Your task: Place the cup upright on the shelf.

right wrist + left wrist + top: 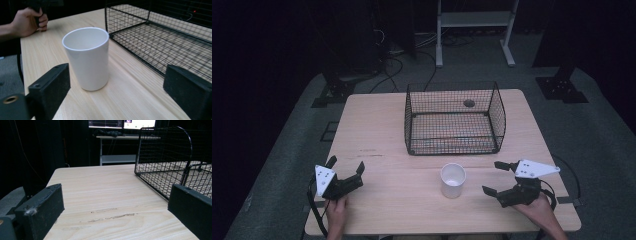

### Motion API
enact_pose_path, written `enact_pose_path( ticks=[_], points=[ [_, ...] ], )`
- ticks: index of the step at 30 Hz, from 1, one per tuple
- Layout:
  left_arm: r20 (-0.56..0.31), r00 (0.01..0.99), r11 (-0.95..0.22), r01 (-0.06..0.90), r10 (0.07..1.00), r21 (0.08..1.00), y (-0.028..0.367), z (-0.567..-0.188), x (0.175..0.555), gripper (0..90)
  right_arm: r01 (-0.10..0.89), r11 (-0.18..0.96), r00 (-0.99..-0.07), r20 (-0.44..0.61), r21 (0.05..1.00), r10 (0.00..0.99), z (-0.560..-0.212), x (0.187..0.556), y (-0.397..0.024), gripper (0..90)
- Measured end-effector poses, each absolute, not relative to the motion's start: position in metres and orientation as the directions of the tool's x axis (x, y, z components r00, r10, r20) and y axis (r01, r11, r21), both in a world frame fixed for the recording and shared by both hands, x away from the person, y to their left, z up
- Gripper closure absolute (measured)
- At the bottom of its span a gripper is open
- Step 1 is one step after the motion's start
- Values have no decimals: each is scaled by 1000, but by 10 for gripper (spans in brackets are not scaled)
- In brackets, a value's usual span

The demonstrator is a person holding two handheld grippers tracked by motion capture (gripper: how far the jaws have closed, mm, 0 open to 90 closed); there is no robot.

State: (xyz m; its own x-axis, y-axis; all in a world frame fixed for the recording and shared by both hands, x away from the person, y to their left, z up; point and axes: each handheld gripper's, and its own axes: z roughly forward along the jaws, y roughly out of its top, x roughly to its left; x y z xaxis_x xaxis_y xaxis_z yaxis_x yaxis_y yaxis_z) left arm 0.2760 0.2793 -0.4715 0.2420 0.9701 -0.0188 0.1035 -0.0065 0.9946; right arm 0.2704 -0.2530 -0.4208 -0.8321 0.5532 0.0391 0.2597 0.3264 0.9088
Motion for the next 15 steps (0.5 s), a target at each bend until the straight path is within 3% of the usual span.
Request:
enact_pose_path(
  ticks=[15],
  points=[
    [-20,243,-4,100,970,995,280,-471,276,0,264,377,-869,49,888,493,-420,279,-223,23]
  ],
)
